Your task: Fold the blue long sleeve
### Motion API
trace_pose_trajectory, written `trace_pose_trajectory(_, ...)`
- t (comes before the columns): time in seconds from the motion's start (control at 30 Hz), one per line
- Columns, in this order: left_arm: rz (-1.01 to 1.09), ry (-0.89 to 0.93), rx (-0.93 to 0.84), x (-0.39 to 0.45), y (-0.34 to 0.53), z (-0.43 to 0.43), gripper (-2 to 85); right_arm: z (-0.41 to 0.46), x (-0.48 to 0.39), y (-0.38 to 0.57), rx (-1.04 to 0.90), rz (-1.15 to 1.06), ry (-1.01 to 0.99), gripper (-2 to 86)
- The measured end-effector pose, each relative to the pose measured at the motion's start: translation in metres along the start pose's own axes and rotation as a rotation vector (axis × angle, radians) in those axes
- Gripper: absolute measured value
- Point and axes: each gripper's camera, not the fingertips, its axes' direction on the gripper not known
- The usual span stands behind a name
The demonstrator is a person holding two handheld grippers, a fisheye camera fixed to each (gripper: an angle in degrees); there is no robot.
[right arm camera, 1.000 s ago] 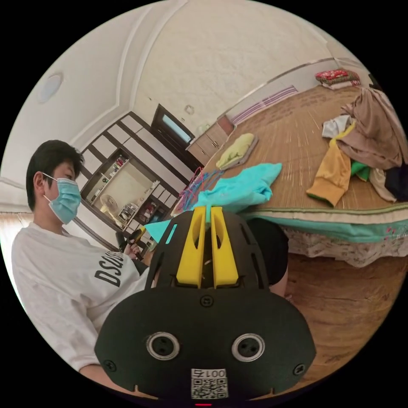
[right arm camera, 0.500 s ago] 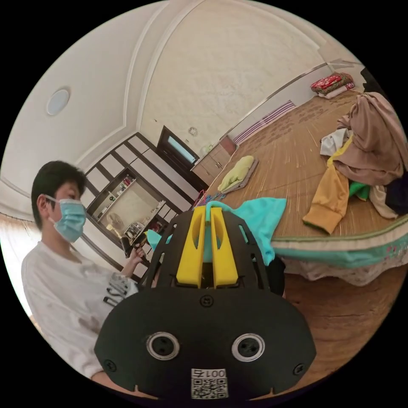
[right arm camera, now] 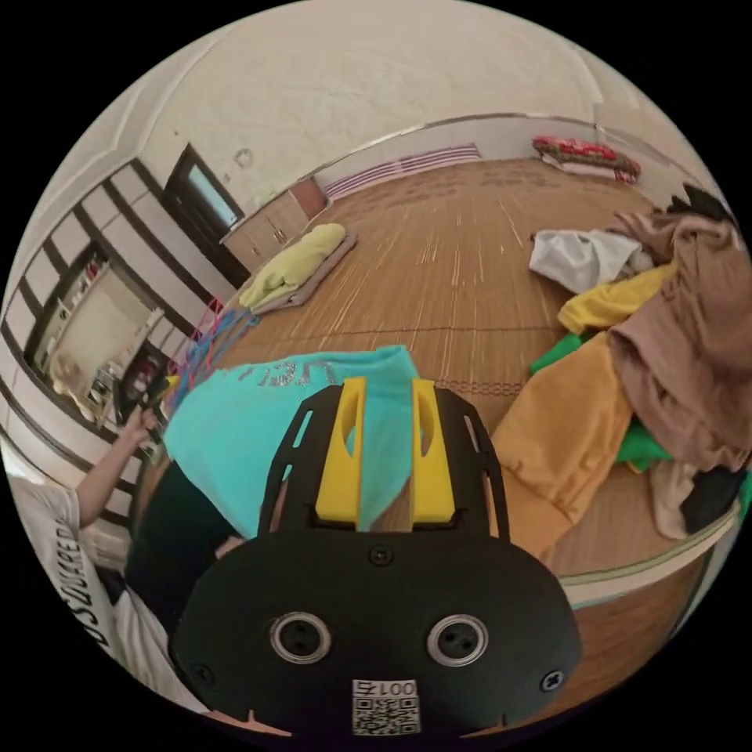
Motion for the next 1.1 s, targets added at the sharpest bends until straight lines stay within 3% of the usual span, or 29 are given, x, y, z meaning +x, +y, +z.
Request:
trace_pose_trajectory(0.07,0.119,-0.045,-0.099,0.026,0.017,0.001,0.5,-0.011,-0.025,0.008,-0.037,-0.100,0.028,10.0)
trace_pose_trajectory(0.23,0.703,-0.282,-0.492,0.161,0.081,0.036,4.9,-0.018,-0.123,0.042,-0.178,-0.362,-0.014,13.0)
trace_pose_trajectory(0.33,0.880,-0.269,-0.531,0.215,0.103,0.056,6.1,-0.006,-0.185,0.048,-0.187,-0.466,-0.137,13.9)
trace_pose_trajectory(0.6,1.035,-0.418,-0.725,0.231,0.154,0.142,10.4,0.080,-0.281,0.045,-0.394,-0.719,0.064,15.2)
trace_pose_trajectory(0.77,1.077,-0.483,-0.667,0.241,0.199,0.165,11.4,0.102,-0.325,0.065,-0.458,-0.902,0.240,14.9)
trace_pose_trajectory(0.93,1.094,-0.745,-0.539,0.247,0.246,0.202,12.1,0.137,-0.365,0.111,-0.343,-1.060,0.665,13.4)
trace_pose_trajectory(1.1,1.014,-0.762,-0.465,0.247,0.261,0.205,10.1,0.133,-0.374,0.117,-0.292,-0.953,0.685,11.7)
